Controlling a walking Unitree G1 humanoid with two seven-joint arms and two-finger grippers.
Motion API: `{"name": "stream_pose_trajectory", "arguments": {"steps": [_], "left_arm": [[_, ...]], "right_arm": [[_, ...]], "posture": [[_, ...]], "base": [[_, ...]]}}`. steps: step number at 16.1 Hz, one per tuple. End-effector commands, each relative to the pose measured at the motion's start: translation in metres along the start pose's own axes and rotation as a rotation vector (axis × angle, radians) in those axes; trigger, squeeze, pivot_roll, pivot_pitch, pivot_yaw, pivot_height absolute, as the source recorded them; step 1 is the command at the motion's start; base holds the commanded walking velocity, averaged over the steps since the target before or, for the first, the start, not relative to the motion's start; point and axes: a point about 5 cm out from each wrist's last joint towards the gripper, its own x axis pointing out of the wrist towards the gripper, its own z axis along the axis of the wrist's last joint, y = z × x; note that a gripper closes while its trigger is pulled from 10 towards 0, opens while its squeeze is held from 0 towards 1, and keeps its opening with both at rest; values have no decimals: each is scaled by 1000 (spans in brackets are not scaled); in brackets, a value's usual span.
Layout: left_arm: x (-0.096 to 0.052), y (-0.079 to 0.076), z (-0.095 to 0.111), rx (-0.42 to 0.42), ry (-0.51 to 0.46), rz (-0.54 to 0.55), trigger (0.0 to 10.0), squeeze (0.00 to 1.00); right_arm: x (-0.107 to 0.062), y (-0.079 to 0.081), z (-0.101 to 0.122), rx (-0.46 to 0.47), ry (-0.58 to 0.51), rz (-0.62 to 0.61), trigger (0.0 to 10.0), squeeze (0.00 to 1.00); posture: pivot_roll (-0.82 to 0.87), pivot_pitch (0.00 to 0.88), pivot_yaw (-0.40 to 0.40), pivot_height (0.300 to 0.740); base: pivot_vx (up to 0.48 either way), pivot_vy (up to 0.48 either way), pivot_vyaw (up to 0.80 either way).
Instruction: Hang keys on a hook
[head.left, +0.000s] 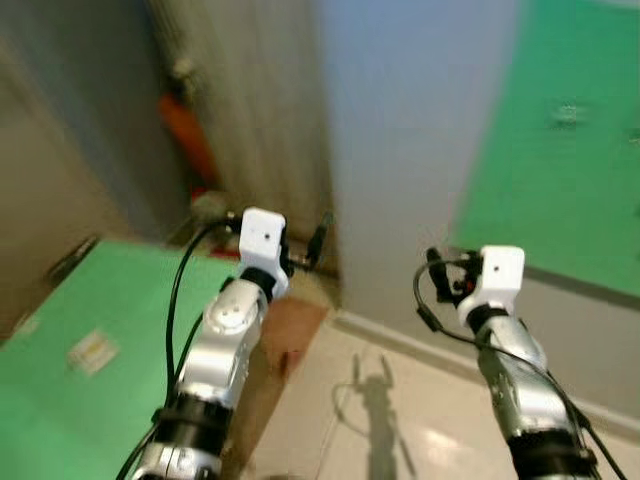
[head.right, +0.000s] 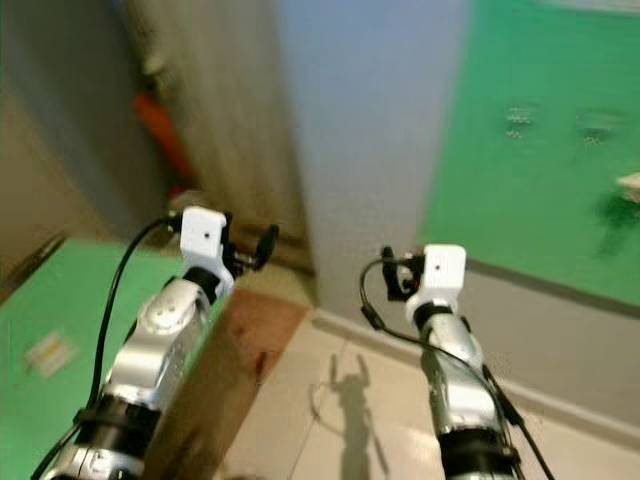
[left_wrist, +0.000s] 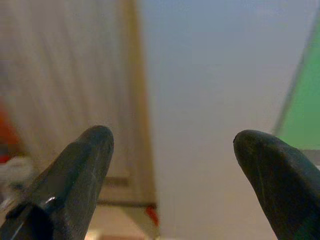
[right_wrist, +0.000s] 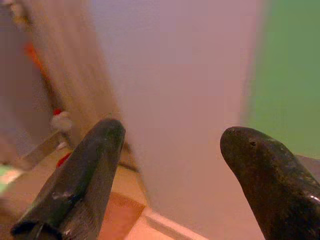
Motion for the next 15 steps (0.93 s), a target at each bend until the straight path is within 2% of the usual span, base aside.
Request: {"name": "stream_pose_trajectory", "arguments": {"steps": [1,4,12,15], "left_arm": [[-1,4,1,12,-2,16,10000,0],[-3,4,0,22,4,16,10000,0],[-1,3,2,15,-6,50,10000,0],[-2,1,1,11,-3,50,10000,0]], "right_arm": [[3,8,2,-2,-2,30,10000,0],[5,9,4,-11,-2,41,10000,0],[9,12,6,-29,-4,66,10000,0],[8,16,5,-38,2,85,10000,0]], "posture": [[-84,0,120,731],[-80,0,115,731],[-72,0,107,731],[-73,0,106,731]], "base": [[0,0,781],[0,0,781],[355,-315,754],[420,-80,738]]}}
